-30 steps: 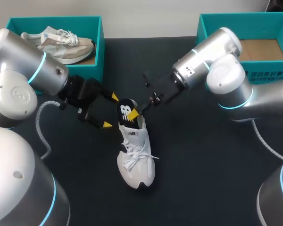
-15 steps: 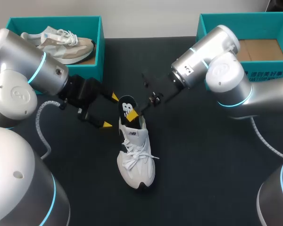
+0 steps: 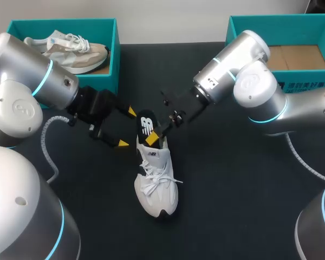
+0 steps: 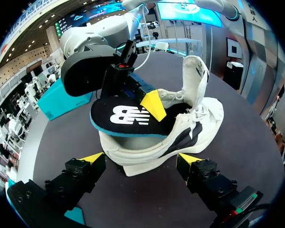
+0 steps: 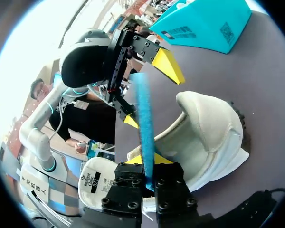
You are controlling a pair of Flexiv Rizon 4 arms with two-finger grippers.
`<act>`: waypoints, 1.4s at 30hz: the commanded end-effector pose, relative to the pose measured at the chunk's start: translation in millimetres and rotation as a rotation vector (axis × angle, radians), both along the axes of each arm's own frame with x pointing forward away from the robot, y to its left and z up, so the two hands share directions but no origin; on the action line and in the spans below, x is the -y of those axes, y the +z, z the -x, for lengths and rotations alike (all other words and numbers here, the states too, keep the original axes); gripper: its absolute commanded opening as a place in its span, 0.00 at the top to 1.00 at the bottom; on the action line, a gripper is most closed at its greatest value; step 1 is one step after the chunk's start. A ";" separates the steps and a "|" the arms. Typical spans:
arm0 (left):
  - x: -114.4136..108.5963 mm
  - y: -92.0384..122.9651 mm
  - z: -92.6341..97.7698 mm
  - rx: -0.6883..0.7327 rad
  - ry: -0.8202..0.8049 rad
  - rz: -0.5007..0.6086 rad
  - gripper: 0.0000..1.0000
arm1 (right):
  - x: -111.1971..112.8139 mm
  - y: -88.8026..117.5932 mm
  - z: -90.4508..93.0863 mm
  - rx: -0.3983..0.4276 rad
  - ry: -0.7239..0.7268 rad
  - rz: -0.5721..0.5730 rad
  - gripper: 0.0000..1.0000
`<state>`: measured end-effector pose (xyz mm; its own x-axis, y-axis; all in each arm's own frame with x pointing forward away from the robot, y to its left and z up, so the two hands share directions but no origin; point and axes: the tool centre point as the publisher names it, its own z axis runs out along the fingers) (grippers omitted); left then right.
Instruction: Take the shoe out of the shoebox, open the shoe tongue, remove and reinsert the insole, then place the shoe into the shoebox
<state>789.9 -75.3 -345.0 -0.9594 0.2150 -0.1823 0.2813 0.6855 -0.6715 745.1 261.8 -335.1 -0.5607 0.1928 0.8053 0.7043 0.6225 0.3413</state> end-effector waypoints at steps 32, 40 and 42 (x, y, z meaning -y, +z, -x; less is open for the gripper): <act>0.0 -0.1 0.7 0.001 0.001 -0.003 0.00 | 7.6 -8.3 14.2 -0.136 0.042 0.120 0.83; 0.0 -0.1 0.7 0.001 0.001 -0.003 0.00 | 6.8 0.0 5.1 -0.105 0.040 0.125 0.63; 0.0 -0.1 0.7 0.001 0.001 -0.003 0.00 | 7.1 -0.1 2.8 -0.100 0.040 0.122 0.64</act>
<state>789.9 -75.3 -345.0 -0.9594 0.2150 -0.1823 0.2813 0.6855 -0.6716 742.0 256.9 -336.9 -0.4855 0.2689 0.8318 0.7046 0.6836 0.1903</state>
